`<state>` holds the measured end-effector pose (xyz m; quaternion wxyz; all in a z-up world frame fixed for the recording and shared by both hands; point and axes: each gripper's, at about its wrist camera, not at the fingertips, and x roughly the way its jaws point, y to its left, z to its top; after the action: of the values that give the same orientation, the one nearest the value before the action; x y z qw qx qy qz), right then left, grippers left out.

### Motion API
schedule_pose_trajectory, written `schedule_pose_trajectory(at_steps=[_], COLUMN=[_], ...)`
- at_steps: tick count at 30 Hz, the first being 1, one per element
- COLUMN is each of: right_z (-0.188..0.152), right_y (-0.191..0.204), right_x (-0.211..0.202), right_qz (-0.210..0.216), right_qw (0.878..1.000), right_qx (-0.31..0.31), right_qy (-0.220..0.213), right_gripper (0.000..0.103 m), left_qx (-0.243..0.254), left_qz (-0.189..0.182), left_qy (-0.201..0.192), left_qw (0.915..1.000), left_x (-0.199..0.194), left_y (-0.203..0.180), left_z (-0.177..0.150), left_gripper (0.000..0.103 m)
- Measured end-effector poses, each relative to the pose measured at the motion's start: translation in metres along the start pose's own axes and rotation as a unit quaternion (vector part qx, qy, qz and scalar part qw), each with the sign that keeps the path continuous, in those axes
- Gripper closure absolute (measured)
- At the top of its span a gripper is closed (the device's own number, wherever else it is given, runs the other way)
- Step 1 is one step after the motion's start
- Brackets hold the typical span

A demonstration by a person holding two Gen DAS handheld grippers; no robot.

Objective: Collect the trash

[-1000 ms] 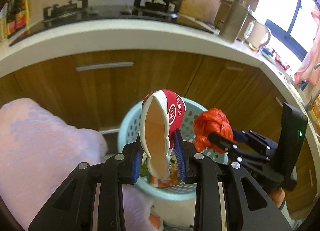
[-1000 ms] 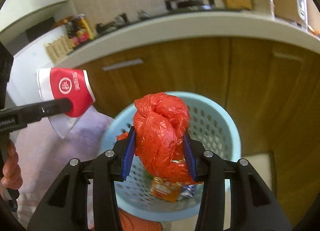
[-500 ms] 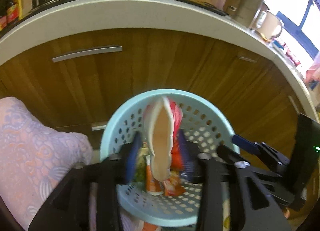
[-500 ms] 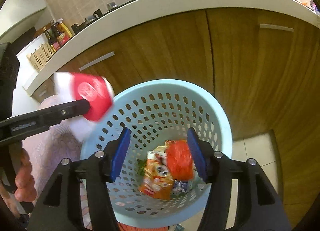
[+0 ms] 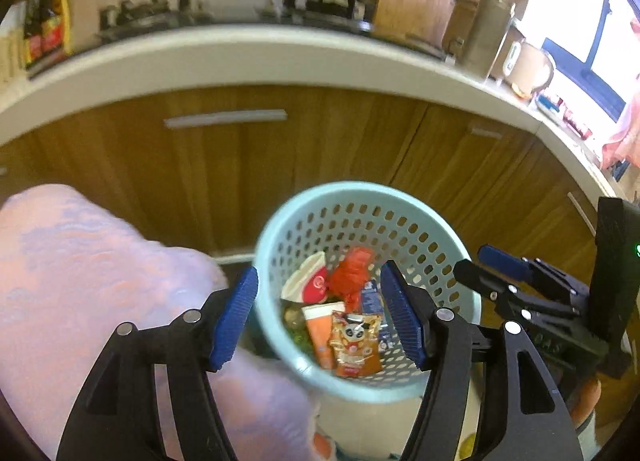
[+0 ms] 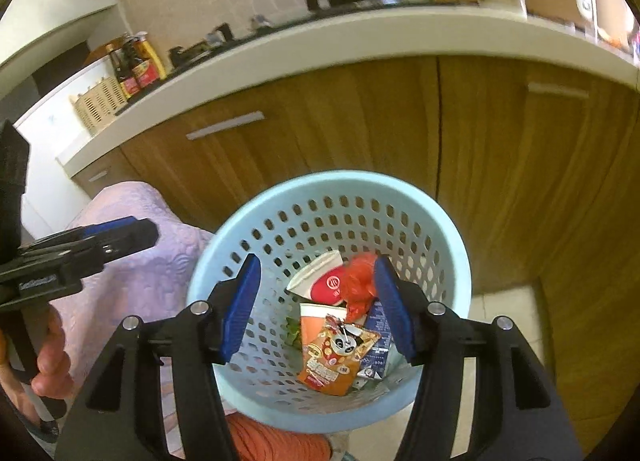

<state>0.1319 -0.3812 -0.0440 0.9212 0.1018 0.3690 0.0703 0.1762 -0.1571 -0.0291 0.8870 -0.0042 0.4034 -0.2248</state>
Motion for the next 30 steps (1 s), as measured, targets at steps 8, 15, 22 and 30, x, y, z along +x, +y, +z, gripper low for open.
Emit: schedule_pose_trajectory(at_steps=[8, 15, 22, 30], right_z=[-0.012, -0.03, -0.036, -0.037], right_y=[0.052, 0.079, 0.096, 0.103], right_x=[-0.032, -0.041, -0.051, -0.054], right_qz=[-0.001, -0.041, -0.072, -0.078], right_qw=[0.999, 0.997, 0.992, 0.99], right_qx=[-0.037, -0.039, -0.059, -0.06], right_qy=[-0.028, -0.052, -0.09, -0.097], right_gripper=[0.034, 0.026, 0.026, 0.026], left_qx=[0.023, 0.002, 0.0, 0.005], left_qz=[0.086, 0.107, 0.135, 0.137], left_qy=[-0.094, -0.129, -0.135, -0.151], left_qw=[0.9916, 0.9858, 0.9816, 0.979], left_x=[-0.071, -0.066, -0.07, -0.079], left_y=[0.013, 0.037, 0.043, 0.035], left_z=[-0.033, -0.054, -0.056, -0.065], left_gripper=[0.025, 0.023, 0.023, 0.023])
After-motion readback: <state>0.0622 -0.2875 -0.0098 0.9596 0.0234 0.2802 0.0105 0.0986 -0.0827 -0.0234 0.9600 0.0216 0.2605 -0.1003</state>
